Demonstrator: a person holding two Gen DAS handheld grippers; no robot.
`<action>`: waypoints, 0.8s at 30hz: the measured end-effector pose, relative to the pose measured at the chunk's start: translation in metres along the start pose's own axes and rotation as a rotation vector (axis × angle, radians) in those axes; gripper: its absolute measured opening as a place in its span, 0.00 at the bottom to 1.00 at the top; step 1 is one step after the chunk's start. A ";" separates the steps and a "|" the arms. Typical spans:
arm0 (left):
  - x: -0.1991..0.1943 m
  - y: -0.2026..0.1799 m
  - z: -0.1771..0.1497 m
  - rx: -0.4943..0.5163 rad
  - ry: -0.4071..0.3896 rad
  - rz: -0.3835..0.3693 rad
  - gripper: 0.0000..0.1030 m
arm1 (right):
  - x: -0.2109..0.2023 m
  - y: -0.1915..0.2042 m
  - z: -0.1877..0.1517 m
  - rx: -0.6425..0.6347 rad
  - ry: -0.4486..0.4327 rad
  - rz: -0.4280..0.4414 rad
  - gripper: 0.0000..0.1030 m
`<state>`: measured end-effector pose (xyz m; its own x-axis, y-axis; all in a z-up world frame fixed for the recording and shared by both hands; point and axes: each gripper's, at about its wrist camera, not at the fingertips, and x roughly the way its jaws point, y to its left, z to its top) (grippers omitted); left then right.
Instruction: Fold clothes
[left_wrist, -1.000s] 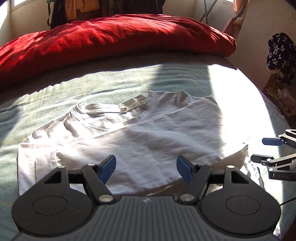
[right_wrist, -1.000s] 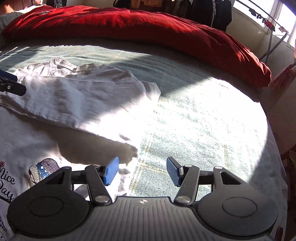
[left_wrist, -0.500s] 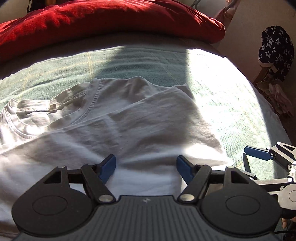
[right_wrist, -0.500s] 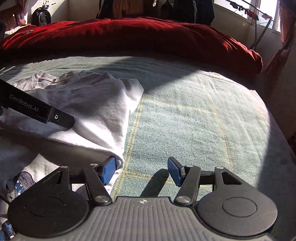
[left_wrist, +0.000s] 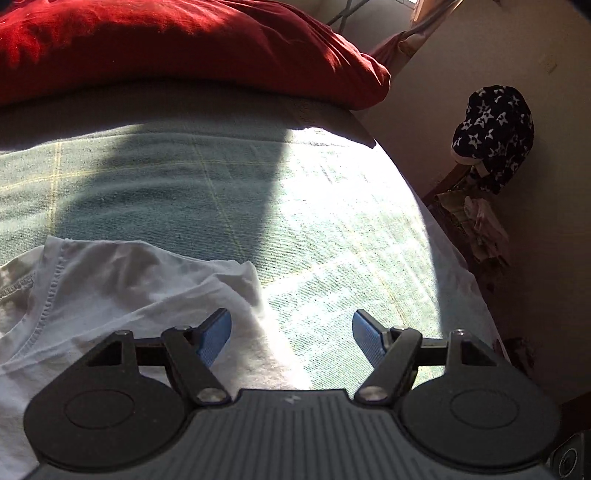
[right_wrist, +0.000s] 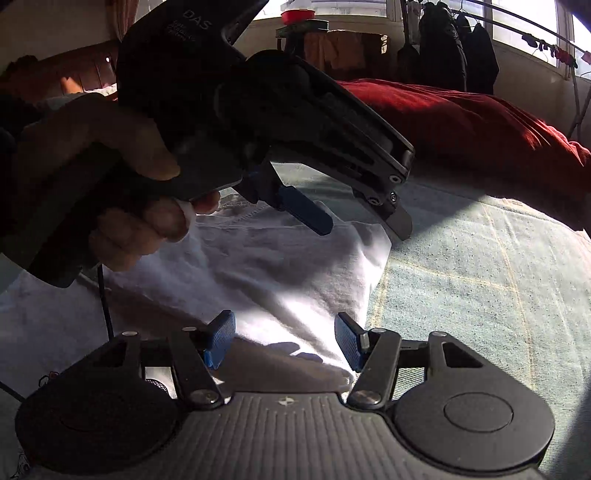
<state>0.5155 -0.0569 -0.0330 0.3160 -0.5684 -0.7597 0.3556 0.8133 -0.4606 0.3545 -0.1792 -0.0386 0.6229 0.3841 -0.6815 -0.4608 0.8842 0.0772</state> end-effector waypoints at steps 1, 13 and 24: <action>0.009 0.000 0.001 -0.002 0.029 0.002 0.70 | 0.008 0.002 -0.002 -0.005 0.023 0.015 0.62; 0.015 -0.012 0.030 0.047 0.053 -0.025 0.71 | 0.019 0.011 -0.007 0.005 0.069 0.041 0.68; 0.043 -0.008 0.000 -0.043 0.222 -0.072 0.71 | 0.018 0.004 -0.005 0.032 0.069 0.039 0.68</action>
